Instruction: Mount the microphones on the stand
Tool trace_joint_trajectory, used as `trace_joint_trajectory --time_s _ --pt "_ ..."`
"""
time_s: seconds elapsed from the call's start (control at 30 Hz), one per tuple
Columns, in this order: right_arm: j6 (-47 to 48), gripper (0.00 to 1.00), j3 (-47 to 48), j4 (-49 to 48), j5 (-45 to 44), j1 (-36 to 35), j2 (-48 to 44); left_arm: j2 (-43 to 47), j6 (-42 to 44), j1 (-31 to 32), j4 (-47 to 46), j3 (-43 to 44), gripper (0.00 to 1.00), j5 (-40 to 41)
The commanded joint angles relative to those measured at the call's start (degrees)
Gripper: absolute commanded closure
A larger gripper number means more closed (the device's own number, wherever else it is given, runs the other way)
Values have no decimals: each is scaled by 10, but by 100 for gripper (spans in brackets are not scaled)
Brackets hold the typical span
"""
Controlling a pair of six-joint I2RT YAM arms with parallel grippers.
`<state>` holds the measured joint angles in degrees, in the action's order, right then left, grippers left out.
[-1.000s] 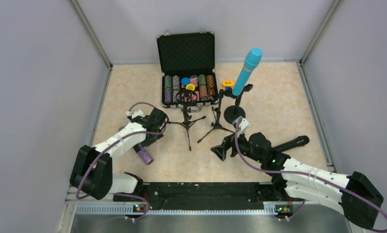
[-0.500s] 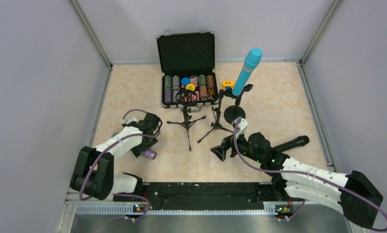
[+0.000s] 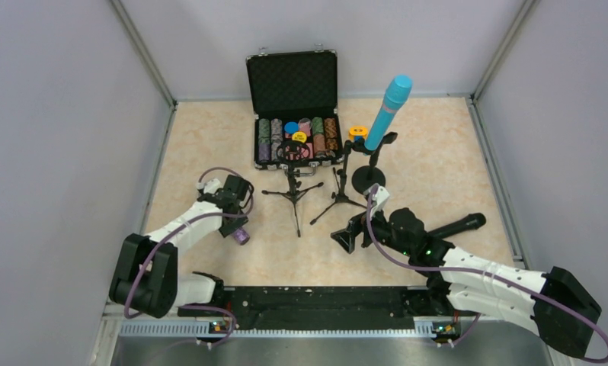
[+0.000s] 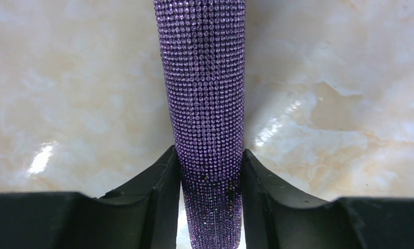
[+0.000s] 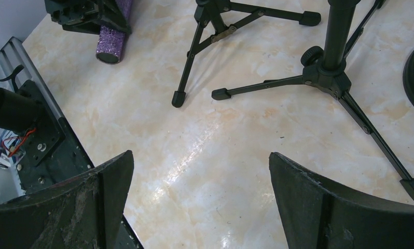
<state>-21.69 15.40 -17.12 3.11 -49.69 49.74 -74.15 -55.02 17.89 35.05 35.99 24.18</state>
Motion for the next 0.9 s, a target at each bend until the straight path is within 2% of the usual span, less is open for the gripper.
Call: trace_joint_trajectory --time_s 0.0,0.23,0.4,0.47,0.5,0.53,0.57,0.6,0.63,0.7,0.87 --pt "0 1 11 -20 5 5 4 -9 56 4 -78 -11 100 -121" --pt "-3 1 7 -20 2 6 0 -11 91 51 -108 -2 100 -140" --pt "-5 1 7 -28 4 6 7 -16 91 80 -103 -1 100 -124" --pt "-6 1 8 -29 5 6 11 -20 90 87 -97 -1 96 -113" --pt "-6 1 10 -30 5 6 11 -21 92 89 -97 -2 91 -111" --pt "-6 1 10 -30 6 6 13 -20 94 92 -96 -4 80 -110" --pt "-7 1 11 -31 6 6 14 -19 94 94 -97 -5 61 -108" --pt "-6 1 12 -30 7 6 15 -15 95 96 -99 -8 50 -106" --pt "-6 1 12 -30 7 6 16 -10 96 96 -102 -12 43 -106" --pt "-6 1 16 -25 6 5 16 6 102 96 -113 -19 33 -110" --pt "-4 1 18 -19 3 6 9 49 111 94 -123 -22 17 -95"
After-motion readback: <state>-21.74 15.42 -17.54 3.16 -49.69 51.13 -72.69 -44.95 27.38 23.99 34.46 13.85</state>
